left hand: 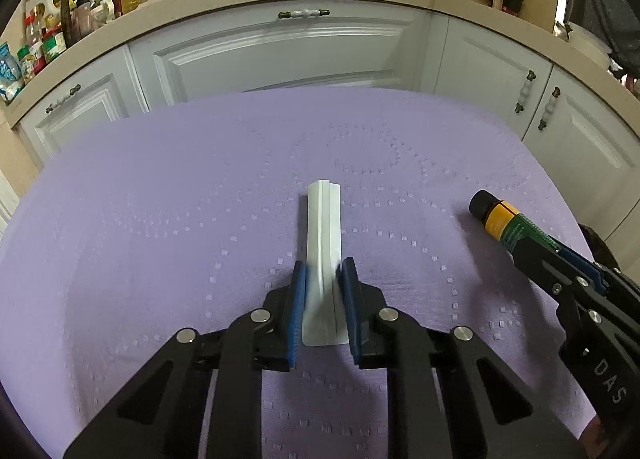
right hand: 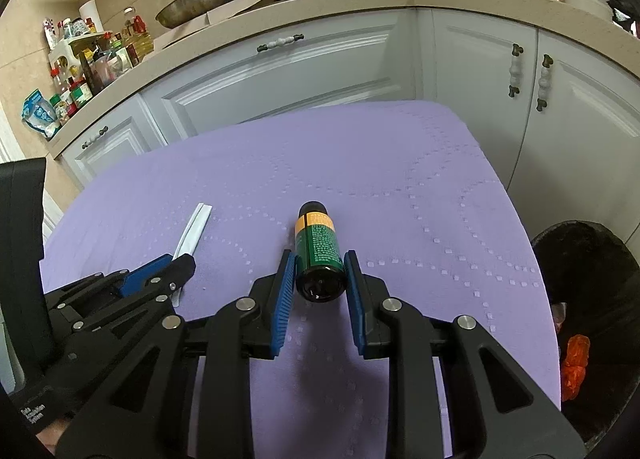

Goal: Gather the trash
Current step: 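Lift the spray can with the right tool while the left tool grasps the white tube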

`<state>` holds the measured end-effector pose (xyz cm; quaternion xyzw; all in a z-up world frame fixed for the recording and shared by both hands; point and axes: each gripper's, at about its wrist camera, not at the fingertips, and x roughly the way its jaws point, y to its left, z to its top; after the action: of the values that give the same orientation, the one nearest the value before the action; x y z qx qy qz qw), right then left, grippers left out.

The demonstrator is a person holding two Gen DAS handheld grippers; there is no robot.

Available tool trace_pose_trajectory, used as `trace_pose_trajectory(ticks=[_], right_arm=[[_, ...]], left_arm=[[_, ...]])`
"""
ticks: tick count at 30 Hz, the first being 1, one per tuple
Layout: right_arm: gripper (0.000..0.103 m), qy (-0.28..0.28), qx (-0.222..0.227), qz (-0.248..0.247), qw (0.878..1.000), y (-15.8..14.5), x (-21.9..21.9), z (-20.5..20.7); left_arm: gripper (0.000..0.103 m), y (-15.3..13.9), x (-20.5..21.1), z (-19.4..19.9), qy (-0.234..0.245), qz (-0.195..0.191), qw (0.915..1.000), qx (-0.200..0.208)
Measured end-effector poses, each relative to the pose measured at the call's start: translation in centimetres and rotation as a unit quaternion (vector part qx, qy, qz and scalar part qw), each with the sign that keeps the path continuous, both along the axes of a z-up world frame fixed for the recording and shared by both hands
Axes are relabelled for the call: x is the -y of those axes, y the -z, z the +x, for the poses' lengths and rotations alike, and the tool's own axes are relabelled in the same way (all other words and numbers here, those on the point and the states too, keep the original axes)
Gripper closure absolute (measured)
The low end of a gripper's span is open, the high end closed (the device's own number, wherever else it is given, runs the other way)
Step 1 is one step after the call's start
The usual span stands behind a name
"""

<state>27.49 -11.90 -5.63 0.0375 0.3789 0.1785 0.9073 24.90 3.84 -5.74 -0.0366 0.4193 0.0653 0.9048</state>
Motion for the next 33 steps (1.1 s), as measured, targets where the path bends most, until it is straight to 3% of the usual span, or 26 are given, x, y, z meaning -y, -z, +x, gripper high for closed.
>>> trace_pose_trajectory(ticks=[14,23,33], right_arm=[[0.079,0.016,0.018,-0.007,1.000,-0.5,0.1,-0.9],[0.079,0.024,0.035,-0.009,0.999,-1.0,0.4,-2.1],[0.079,0.012,0.013,-0.018,1.000,-0.3,0.1,-2.8]], left_arm=[[0.086,-0.8,-0.6,-1.1,0.001,-0.008,0.9997,0.024],[0.086,-1.8,-1.1,-2.9,-0.001,0.006,0.9986,0.052],[0.086,-1.7,-1.7,-3.7,-0.005,0.006,0.9987,0.050]])
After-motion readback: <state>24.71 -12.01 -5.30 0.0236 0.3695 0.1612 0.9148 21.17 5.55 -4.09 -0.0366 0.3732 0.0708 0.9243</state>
